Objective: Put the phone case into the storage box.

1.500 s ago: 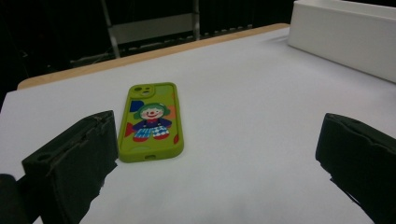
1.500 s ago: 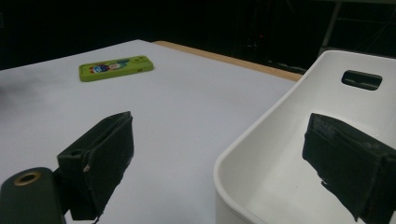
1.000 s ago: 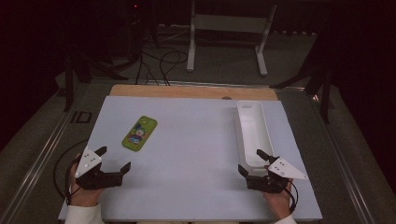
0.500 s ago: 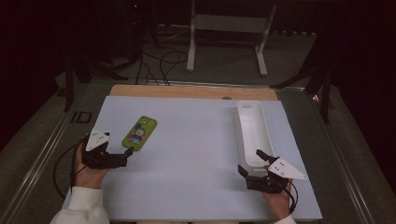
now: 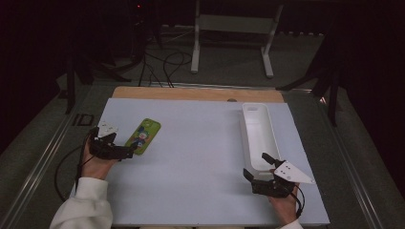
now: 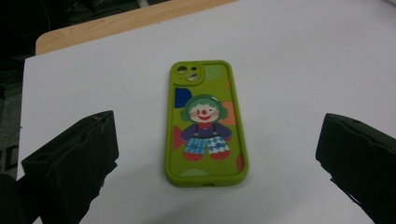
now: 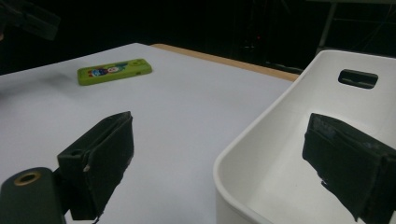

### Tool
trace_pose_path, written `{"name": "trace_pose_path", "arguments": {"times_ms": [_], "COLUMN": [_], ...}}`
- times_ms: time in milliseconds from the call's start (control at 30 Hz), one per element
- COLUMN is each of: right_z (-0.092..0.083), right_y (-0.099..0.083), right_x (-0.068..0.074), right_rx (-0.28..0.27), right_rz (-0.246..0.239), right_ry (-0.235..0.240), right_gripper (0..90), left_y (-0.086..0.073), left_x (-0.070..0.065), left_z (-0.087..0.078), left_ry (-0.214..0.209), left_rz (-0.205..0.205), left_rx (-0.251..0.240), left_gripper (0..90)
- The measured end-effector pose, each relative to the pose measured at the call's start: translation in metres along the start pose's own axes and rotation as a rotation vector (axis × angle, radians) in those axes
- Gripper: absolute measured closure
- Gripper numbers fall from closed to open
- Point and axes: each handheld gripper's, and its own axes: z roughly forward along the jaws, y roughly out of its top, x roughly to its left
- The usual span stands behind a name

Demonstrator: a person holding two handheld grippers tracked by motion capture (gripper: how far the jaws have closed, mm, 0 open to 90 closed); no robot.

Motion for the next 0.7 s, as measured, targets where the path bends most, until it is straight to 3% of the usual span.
{"name": "trace_pose_path", "arguments": {"times_ms": [433,700], "right_z": [0.000,0.000], "right_y": [0.000,0.000], "right_x": [0.000,0.000], "right_rx": [0.003,0.003], "right_rz": [-0.004,-0.006], "right_ry": [0.002,0.002], "right_gripper": [8.9,8.9], "left_y": [0.010,0.012], "left_x": [0.006,0.013], "left_z": [0.021,0.033], "left_ry": [0.029,0.025], "left_rz": [0.015,-0.010], "left_rx": [0.069,0.083], "left_gripper": [0.0,0.0]}}
